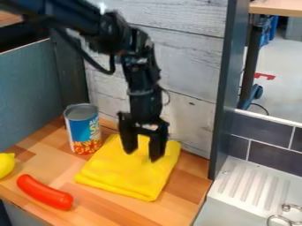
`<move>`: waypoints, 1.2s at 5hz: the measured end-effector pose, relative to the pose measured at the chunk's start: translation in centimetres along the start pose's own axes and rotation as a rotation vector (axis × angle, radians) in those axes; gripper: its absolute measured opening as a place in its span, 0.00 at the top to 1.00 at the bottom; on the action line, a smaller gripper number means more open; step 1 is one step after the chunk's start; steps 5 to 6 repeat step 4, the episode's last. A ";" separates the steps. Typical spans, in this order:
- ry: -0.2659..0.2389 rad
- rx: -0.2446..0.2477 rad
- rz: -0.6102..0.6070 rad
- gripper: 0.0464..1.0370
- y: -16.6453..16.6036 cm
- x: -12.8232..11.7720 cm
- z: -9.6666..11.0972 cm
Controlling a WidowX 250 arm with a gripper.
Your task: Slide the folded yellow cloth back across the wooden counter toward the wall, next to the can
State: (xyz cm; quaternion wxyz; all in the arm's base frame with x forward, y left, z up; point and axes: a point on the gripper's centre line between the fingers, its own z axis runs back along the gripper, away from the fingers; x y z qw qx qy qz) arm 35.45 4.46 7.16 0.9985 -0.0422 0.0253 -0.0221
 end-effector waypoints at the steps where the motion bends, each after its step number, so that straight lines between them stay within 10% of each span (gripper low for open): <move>1: 0.013 0.073 0.001 0.04 -0.8 -3.6 4.1; 3: 0.015 0.092 0.045 0.04 1.2 -11.5 6.0; 6: 0.041 0.080 0.076 0.04 2.4 -12.7 5.6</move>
